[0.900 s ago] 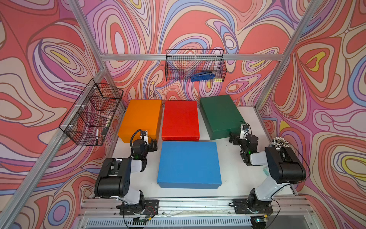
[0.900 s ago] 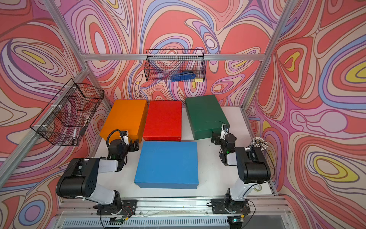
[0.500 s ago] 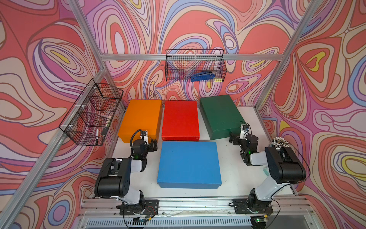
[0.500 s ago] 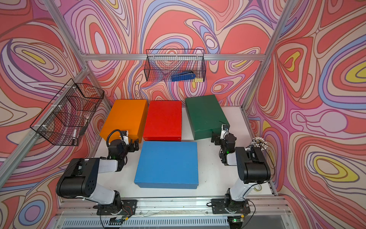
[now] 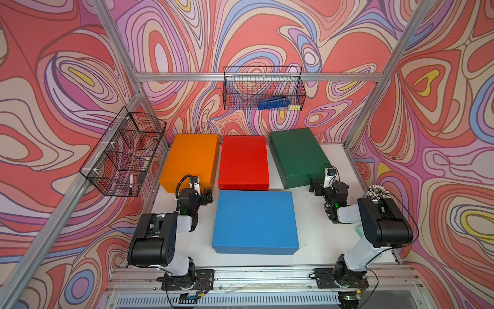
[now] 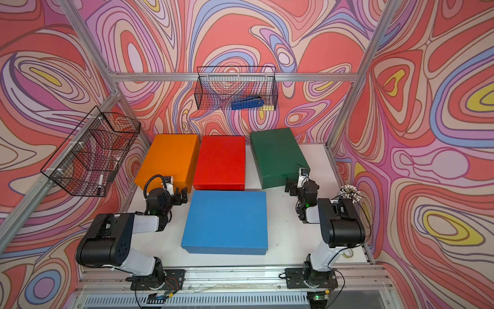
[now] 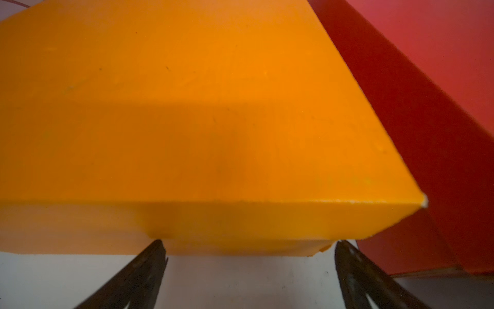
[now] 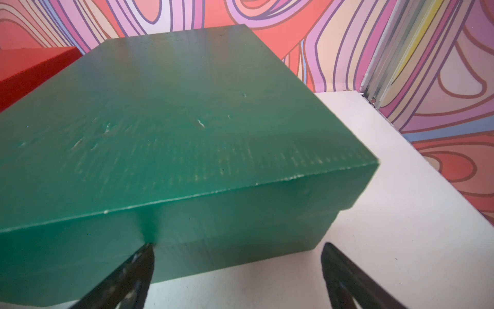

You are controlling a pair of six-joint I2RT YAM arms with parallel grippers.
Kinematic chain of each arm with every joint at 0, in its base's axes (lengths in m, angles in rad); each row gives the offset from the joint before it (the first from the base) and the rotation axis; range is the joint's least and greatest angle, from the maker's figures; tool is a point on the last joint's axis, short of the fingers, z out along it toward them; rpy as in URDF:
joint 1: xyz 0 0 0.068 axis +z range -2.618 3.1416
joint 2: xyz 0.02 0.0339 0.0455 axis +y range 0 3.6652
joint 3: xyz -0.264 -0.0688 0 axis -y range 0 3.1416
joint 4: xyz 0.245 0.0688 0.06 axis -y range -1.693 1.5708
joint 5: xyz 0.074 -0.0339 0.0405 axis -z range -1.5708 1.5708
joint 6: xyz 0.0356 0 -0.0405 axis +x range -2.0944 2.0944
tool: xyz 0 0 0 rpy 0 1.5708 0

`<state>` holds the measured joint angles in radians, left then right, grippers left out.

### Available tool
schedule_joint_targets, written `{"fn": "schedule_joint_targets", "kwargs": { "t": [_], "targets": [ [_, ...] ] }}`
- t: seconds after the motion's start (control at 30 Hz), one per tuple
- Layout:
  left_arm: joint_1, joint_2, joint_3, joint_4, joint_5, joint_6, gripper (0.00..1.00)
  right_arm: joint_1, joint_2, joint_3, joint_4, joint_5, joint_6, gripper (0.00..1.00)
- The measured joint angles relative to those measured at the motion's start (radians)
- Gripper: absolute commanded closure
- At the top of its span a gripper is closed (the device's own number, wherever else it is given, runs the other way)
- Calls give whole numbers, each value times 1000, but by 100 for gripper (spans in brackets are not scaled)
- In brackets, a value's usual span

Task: Stack the shoeboxes
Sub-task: Pick up the shoebox from the center of the board.

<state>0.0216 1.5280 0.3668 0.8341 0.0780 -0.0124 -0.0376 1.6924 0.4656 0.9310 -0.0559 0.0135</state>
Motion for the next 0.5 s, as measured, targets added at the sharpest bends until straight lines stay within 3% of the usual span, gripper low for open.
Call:
{"fn": "schedule_joint_targets", "kwargs": {
  "t": [0.37,0.5],
  "targets": [
    [0,0,0,0,0,0,0,0,0,0,0,2,1,2],
    [0,-5,13,-31,11,1,0,10,-38,27,-109,95,34,1]
  ]
}}
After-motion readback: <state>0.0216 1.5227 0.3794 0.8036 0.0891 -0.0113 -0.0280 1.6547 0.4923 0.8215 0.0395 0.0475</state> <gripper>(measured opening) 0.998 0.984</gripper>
